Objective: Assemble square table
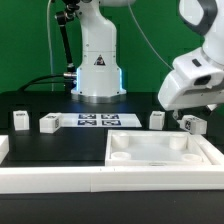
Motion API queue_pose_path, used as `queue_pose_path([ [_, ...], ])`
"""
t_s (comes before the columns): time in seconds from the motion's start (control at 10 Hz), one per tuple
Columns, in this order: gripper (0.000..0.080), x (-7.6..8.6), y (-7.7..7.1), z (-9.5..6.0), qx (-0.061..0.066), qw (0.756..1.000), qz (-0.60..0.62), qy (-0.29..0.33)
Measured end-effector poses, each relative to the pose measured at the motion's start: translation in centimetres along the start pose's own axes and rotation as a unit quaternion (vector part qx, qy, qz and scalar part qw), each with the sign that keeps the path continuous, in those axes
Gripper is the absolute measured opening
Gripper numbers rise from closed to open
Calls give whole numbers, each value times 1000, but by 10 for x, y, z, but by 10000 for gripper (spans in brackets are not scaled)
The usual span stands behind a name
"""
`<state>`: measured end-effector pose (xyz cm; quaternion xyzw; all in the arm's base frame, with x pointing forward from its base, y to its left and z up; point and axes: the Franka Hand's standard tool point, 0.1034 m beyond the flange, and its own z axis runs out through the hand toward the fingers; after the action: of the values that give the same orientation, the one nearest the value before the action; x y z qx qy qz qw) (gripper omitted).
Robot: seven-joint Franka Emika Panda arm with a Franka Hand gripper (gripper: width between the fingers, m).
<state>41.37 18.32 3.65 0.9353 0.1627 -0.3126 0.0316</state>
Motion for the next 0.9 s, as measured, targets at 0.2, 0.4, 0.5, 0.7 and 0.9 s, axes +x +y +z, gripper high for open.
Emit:
queue_pose_path([
  [0.2, 649, 4, -9, 1, -2, 999, -4, -51],
  [0.4, 649, 4, -13, 6, -3, 993, -9, -121],
  [0.5, 649, 8, -15, 7, -3, 990, -11, -140],
  [0.7, 649, 8, -16, 15, -2, 977, -15, -214],
  [0.9, 649, 12, -14, 19, -1, 974, -17, -228],
])
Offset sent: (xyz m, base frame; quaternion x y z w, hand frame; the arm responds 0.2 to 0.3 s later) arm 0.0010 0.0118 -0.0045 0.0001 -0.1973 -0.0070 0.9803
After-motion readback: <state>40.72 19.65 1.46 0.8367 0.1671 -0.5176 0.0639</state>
